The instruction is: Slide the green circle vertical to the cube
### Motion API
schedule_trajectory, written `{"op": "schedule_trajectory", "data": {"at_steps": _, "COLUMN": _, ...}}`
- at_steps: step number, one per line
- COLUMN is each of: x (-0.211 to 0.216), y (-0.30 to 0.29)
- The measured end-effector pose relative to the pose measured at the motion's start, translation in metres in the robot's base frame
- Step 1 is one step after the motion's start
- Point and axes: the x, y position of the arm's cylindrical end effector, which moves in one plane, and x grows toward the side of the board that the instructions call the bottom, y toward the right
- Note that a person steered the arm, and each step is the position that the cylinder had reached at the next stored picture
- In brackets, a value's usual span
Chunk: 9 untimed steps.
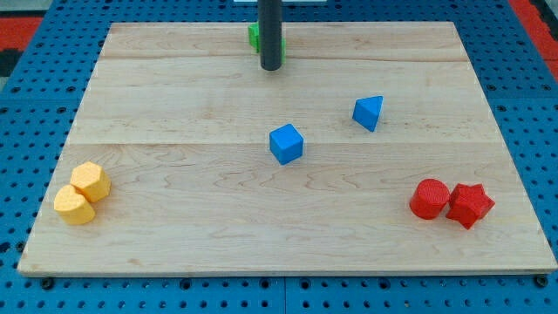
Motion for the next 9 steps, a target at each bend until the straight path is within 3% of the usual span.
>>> {"op": "schedule_trajectory", "data": {"at_steps": 2, "x": 0.000, "y": 0.000}}
{"op": "schedule_trajectory", "data": {"at_steps": 4, "x": 0.063, "y": 0.035}}
{"op": "schedule_trajectory", "data": {"at_steps": 9, "x": 0.063, "y": 0.034}}
